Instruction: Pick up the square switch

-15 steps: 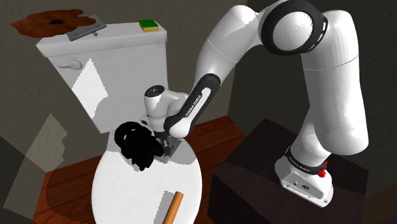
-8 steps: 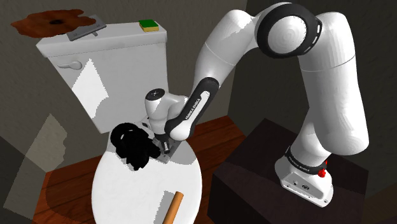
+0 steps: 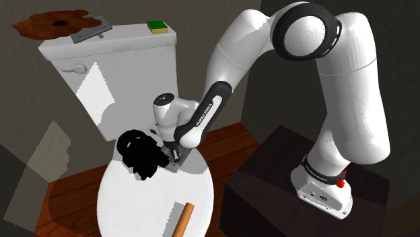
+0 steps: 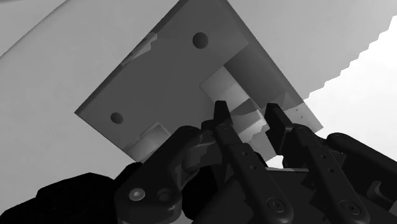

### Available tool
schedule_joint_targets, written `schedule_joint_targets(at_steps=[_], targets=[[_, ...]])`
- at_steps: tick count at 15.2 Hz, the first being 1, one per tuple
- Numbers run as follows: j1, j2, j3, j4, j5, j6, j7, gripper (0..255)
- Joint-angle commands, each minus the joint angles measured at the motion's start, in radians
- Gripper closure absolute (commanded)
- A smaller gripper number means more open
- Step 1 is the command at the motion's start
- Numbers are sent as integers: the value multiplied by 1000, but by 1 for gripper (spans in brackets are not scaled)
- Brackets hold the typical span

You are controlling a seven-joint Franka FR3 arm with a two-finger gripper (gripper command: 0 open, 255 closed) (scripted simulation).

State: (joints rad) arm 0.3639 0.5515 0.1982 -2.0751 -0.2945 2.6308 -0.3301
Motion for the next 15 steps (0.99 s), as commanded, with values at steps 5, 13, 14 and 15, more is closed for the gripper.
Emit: schedule_joint_targets(at_steps=[5, 13, 14, 15], targets=[[-16, -64, 22, -12, 26, -51, -20, 255], [-37, -152, 51, -18, 66, -130, -51, 255], [-39, -162, 54, -18, 71, -141, -54, 255], [-39, -164, 54, -18, 72, -142, -55, 255]])
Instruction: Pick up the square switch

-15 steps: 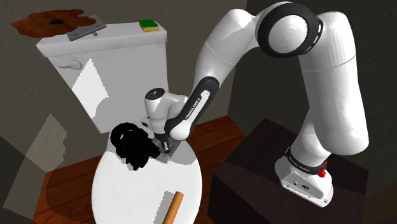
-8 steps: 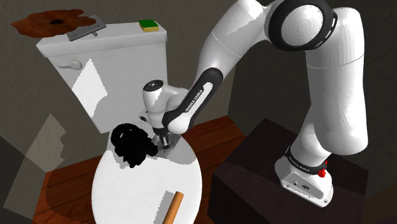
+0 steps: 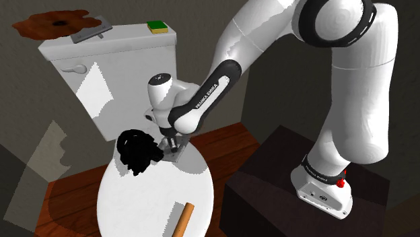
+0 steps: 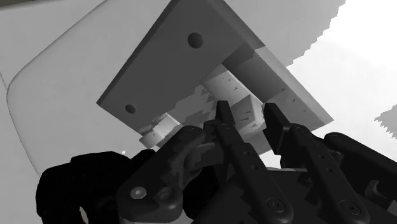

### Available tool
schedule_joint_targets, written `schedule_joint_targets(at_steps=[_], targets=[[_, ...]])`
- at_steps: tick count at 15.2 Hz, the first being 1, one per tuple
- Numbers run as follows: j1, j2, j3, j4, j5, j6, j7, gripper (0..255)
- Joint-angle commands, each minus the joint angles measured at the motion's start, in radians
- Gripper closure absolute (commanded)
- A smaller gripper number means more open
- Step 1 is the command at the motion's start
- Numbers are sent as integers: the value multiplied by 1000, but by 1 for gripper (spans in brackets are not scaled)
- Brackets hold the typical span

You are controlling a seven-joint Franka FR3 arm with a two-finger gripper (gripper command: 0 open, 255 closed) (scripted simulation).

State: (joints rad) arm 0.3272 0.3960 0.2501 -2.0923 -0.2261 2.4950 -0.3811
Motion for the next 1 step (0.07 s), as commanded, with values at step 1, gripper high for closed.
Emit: schedule_joint_targets(at_steps=[1], targets=[[-2, -8, 2, -1, 4, -6, -4, 255]])
